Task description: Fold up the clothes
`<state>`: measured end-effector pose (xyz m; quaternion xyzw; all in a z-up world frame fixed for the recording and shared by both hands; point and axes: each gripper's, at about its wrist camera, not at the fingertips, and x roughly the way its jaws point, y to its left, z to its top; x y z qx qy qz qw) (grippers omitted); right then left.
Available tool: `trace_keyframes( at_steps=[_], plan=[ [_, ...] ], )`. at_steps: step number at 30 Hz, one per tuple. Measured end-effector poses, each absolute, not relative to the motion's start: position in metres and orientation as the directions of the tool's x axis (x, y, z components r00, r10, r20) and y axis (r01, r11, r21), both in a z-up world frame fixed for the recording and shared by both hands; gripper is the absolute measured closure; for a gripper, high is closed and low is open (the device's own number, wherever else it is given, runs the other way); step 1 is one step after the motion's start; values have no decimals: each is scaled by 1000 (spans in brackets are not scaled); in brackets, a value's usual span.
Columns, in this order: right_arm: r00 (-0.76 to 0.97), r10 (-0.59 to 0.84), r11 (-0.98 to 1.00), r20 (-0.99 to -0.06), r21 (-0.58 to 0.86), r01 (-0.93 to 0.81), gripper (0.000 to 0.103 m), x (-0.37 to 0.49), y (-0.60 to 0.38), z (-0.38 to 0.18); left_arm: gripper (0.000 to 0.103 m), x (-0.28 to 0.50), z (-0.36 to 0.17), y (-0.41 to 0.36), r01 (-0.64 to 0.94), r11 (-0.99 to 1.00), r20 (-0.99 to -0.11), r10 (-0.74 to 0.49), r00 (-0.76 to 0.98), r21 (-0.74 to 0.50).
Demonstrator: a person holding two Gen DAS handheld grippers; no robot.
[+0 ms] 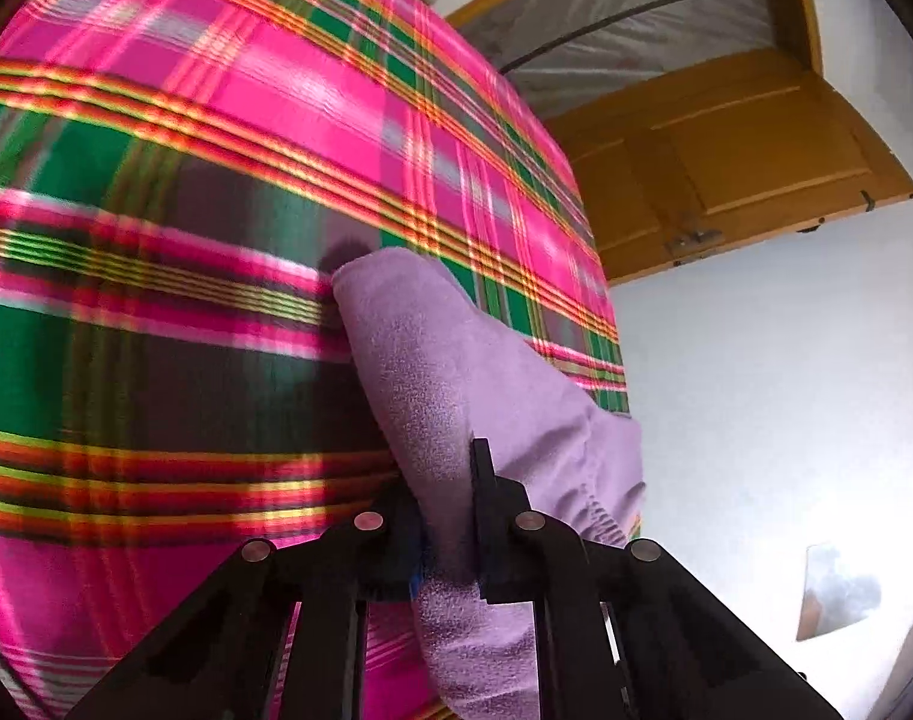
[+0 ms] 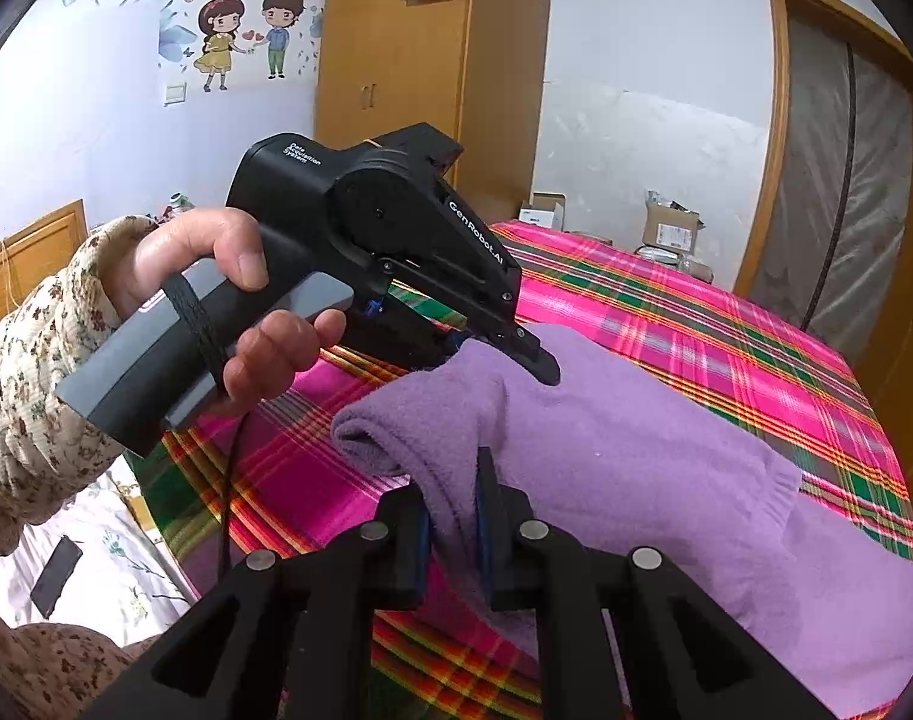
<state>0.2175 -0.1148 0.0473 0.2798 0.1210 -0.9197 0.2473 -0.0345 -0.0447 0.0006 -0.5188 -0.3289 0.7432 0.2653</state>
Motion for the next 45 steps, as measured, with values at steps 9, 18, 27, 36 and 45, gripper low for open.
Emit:
trace_keyframes(
  at_steps=[9, 18, 27, 36, 45],
  plan=[
    [-678, -468, -796, -567, -63, 602, 91, 200, -154, 48, 91, -22, 10, -93, -31, -692, -626, 670, -398, -721],
    [-606, -556, -732, -569, -10, 681, 91, 187, -193, 42, 91, -16, 7, -132, 24, -740, -672, 595, -441, -672],
    [-519, -576, -709, -631, 70, 702, 91, 170, -206, 20, 88, -20, -20, -139, 63, -779, -729, 551, -406, -624],
    [-495, -577, -705, -649, 91, 703, 86, 164, -210, 14, 76, -2, -12, -142, 84, -807, -755, 504, -420, -585],
    [-509, -628, -710, -589, 166, 684, 80, 176, -180, 38, 61, 26, 14, -139, 81, -834, -756, 449, -477, -546]
  ],
)
